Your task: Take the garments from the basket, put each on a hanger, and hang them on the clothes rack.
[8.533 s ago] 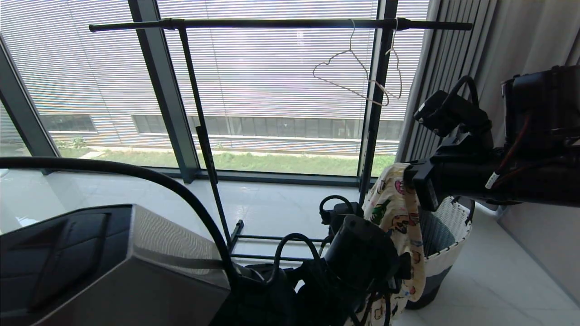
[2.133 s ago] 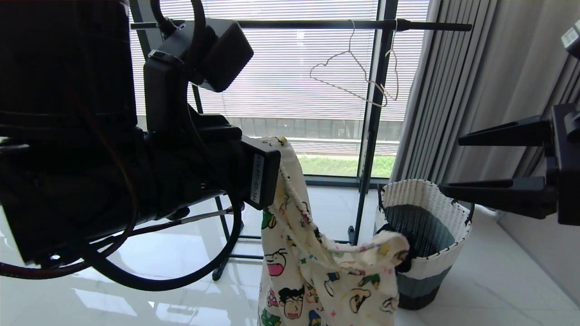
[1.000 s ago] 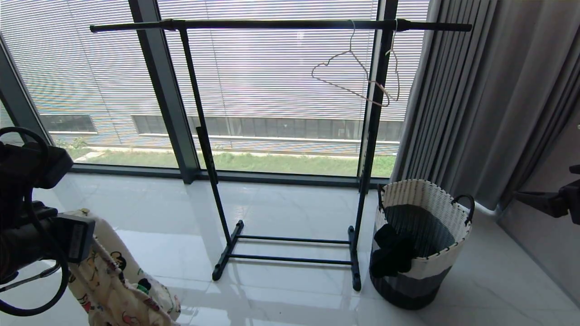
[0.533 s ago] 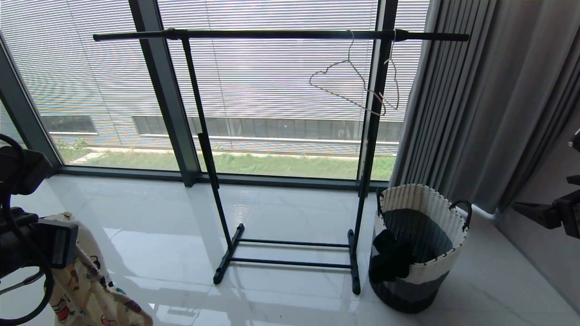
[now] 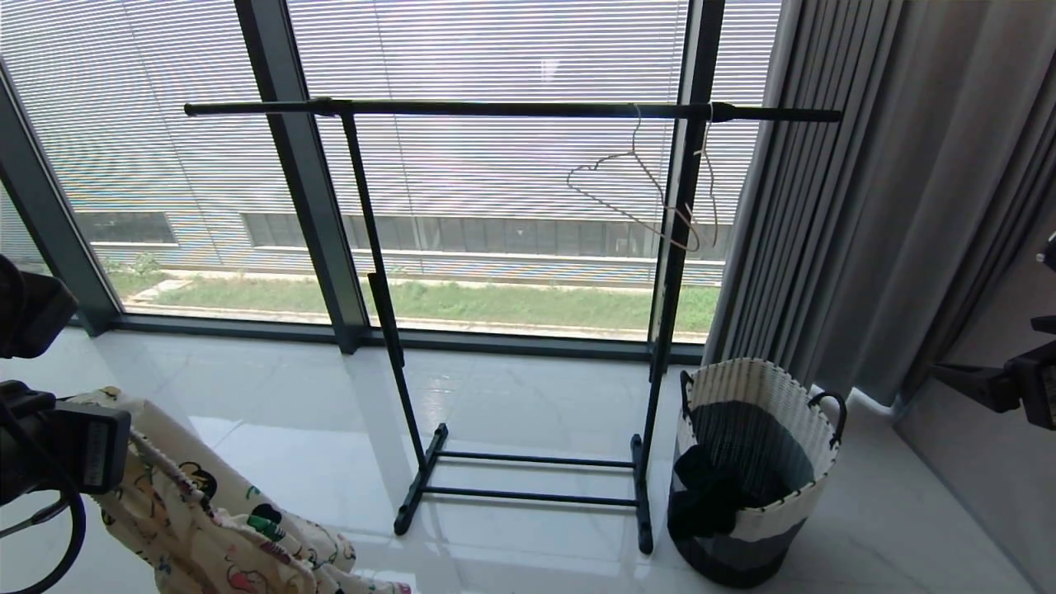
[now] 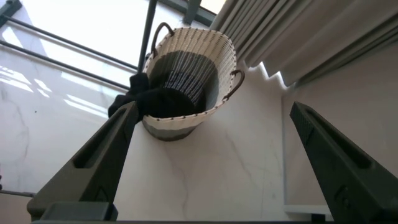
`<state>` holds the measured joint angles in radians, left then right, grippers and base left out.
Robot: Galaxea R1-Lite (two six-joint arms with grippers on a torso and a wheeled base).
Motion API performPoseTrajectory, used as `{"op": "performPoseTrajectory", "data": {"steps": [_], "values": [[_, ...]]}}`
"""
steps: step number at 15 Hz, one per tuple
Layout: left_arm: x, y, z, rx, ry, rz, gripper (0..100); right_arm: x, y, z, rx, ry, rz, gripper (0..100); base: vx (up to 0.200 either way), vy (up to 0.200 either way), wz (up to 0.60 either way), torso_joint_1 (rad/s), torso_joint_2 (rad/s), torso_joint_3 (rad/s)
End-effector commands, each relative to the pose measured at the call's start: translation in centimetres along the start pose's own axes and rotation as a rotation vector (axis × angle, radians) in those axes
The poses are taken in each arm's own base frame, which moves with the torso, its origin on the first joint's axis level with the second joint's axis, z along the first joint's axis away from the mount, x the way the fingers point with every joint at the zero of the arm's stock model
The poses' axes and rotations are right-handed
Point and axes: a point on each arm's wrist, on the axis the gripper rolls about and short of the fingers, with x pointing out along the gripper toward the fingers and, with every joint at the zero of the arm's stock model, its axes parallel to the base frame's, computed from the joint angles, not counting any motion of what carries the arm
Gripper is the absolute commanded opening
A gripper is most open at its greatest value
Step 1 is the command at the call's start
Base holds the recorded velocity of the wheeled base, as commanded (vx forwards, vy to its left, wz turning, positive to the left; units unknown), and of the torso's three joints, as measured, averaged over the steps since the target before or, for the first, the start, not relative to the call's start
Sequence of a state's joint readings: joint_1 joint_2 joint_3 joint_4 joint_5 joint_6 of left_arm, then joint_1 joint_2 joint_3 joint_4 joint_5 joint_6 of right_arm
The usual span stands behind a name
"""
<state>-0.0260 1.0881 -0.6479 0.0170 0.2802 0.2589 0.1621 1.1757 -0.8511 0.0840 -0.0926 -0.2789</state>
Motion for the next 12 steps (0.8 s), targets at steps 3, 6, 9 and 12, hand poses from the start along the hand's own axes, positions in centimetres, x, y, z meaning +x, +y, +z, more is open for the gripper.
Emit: {"op": "performPoseTrajectory", "data": {"steps": [3, 6, 9, 12], "values": [[-0.2, 0.06, 0.0, 0.0, -0.007, 0.002, 0, 0.02, 0.01, 0.0, -0.001, 0.001, 0.001, 100, 0.0, 0.0, 0.0, 0.22, -0.5, -0.279], [-0.35, 0.1, 0.0, 0.0, -0.013, 0.004, 0, 0.08, 0.03, -0.03, 0.01, 0.002, 0.002, 100, 0.0, 0.0, 0.0, 0.237, -0.52, -0.286], [-0.31, 0.09, 0.0, 0.002, -0.011, 0.003, 0, 0.49, 0.02, 0.33, 0.066, -0.03, 0.017, 100, 0.0, 0.0, 0.0, 0.103, -0.21, -0.118], [-0.35, 0.1, 0.01, -0.002, -0.013, 0.002, 0, 0.51, 0.04, 0.61, 0.102, -0.062, 0.056, 100, 0.0, 0.0, 0.0, 0.012, -0.02, -0.011]]}}
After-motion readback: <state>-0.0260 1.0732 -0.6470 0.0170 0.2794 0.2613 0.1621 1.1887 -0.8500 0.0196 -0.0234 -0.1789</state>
